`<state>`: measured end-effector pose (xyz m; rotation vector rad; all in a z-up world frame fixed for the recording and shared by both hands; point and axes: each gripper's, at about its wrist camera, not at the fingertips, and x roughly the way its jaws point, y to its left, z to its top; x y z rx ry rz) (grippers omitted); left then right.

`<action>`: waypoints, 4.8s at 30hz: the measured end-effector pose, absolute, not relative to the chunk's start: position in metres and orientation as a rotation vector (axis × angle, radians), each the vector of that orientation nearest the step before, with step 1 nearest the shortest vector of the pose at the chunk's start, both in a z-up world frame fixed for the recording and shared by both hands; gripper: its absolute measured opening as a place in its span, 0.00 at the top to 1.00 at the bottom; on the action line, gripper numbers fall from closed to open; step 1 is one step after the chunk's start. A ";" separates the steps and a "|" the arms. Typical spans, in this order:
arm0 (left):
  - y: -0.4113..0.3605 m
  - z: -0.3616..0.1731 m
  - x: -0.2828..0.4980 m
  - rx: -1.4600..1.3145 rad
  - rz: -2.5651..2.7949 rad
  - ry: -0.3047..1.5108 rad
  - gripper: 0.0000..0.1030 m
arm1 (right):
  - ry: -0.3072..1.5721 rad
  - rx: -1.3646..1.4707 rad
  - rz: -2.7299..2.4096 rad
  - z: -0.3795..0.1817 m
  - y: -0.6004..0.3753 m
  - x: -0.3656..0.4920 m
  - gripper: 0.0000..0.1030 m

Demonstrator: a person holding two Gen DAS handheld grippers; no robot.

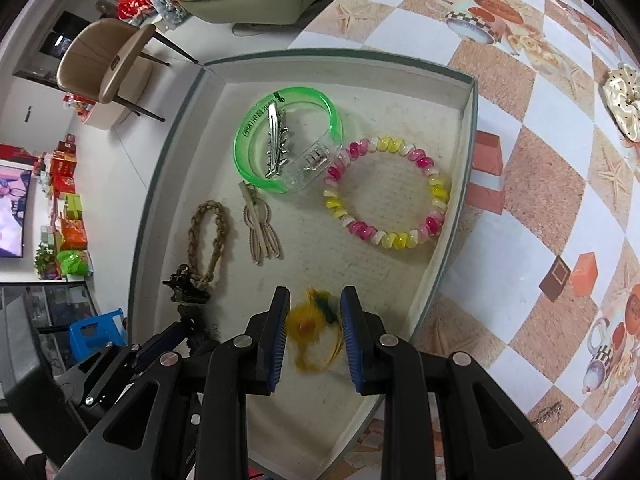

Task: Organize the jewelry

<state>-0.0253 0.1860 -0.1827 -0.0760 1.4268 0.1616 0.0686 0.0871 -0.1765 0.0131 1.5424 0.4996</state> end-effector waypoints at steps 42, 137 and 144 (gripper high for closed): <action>0.109 -0.093 0.034 0.055 -0.098 1.275 0.00 | 1.407 0.353 0.050 -0.100 -0.119 0.004 0.00; -0.083 -0.130 0.114 0.132 -0.370 1.268 0.81 | 1.260 0.363 -0.056 -0.130 -0.219 0.003 0.85; -0.049 -0.114 0.096 0.087 -0.330 1.273 0.82 | 1.261 0.345 -0.014 -0.113 -0.194 0.007 0.85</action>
